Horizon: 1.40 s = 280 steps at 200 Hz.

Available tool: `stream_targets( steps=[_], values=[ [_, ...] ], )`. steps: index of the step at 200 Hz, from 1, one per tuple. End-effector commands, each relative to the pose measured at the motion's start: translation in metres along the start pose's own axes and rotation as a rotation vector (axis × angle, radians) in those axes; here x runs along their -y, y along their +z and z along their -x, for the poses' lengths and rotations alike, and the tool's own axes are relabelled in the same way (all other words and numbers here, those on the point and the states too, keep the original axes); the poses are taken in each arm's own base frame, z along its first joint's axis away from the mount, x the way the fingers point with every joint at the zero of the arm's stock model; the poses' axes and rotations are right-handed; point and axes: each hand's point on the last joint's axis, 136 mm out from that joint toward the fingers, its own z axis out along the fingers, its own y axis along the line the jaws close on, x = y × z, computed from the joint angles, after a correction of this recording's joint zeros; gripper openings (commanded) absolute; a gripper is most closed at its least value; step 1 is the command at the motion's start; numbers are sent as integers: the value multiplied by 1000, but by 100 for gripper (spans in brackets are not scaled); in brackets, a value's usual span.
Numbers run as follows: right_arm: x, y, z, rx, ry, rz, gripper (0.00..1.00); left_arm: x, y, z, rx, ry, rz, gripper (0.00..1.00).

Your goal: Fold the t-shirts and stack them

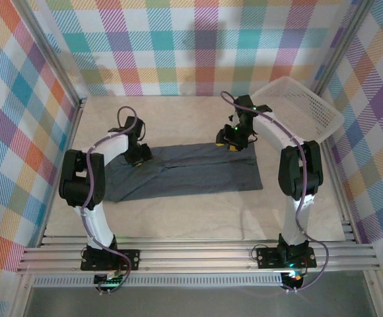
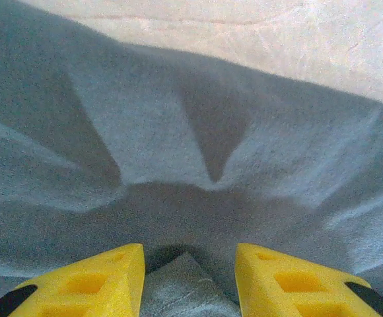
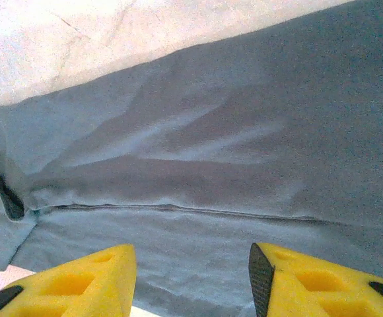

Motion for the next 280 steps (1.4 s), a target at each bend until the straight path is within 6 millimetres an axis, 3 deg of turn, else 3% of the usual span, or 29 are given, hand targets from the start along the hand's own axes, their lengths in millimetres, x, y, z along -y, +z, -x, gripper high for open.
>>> stream_targets(
  steps=[1,51,104,149,168,185,249,280],
  values=[
    [-10,-19,-1,30,-21,40,49,-5,5,-13,-29,0,31,41],
    [-10,-21,-3,34,-29,38,49,4,-6,-17,-17,-10,-2,35],
    [-10,-22,-2,43,-29,44,49,-2,-12,-63,-101,-152,-7,21],
    [-9,-17,-4,35,-29,49,49,0,-22,-86,-107,-281,-28,19],
    [-9,-16,-6,33,-26,52,49,4,-19,-97,-128,-328,-22,12],
    [-8,-16,-7,30,-26,52,49,8,-20,-103,-125,-369,-7,0],
    [-3,-14,-14,24,-27,49,48,29,-29,-115,-132,-506,-28,0],
    [0,-12,-17,17,-22,44,48,26,-23,-137,-231,-552,36,0]
  ],
)
